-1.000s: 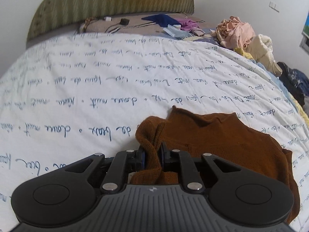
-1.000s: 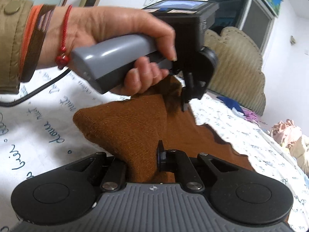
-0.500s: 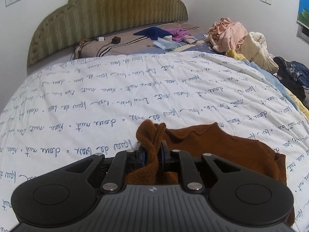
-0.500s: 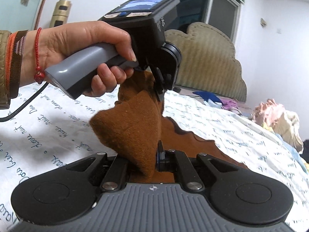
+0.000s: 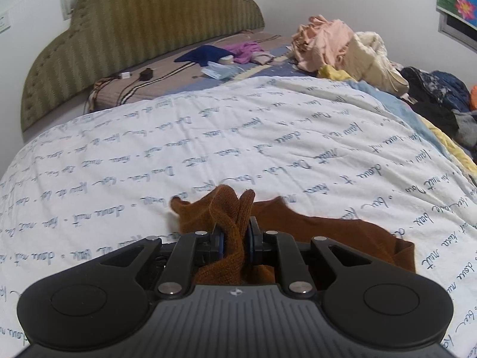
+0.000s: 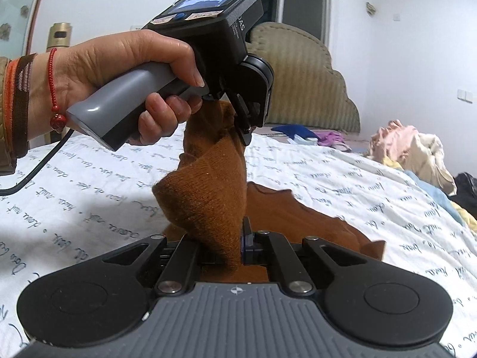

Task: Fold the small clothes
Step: 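Lift the held side with the left gripper and fold it over the sweater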

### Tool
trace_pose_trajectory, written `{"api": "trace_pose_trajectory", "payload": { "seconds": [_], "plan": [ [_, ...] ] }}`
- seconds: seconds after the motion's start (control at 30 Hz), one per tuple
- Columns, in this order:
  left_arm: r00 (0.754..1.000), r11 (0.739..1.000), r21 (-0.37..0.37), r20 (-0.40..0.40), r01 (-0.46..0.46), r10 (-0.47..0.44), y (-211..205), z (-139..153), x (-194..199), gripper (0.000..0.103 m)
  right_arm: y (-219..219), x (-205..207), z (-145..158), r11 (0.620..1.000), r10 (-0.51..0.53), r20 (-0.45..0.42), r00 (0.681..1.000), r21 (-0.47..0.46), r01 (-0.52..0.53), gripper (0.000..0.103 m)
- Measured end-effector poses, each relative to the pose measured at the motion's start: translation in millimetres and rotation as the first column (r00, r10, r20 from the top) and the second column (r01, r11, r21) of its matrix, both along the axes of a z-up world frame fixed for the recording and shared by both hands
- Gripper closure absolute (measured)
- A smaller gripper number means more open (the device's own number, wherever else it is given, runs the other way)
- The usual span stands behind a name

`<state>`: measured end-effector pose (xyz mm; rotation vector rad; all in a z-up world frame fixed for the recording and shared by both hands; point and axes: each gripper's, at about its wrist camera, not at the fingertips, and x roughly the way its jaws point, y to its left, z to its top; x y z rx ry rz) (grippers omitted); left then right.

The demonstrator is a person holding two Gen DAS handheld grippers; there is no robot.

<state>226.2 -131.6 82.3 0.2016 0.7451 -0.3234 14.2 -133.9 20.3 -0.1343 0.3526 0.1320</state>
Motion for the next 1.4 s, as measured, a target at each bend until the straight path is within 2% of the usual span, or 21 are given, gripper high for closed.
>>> {"api": "trace_pose_trajectory", "payload": {
  "seconds": [0.4, 0.8, 1.4],
  "plan": [
    [0.998, 0.997, 0.058, -0.019, 0.058, -0.057, -66.3, -19.1, -3.4, 0.089, -49.2, -7.2, -12.9, 0.994, -0.070, -0.037, 0.997, 0.084, 0.073, 0.095],
    [0.995, 0.987, 0.129, -0.044, 0.099, -0.094, -113.9, -47.9, -4.2, 0.089, -83.1, -11.6, -27.1, 0.975, -0.102, -0.096, 0.990, 0.187, 0.118, 0.095],
    [0.987, 0.973, 0.172, -0.046, 0.157, -0.151, -145.6, -62.6, -14.6, 0.088, -99.2, -20.0, -33.4, 0.950, -0.067, -0.152, 0.986, 0.291, 0.110, 0.095]
  ]
}}
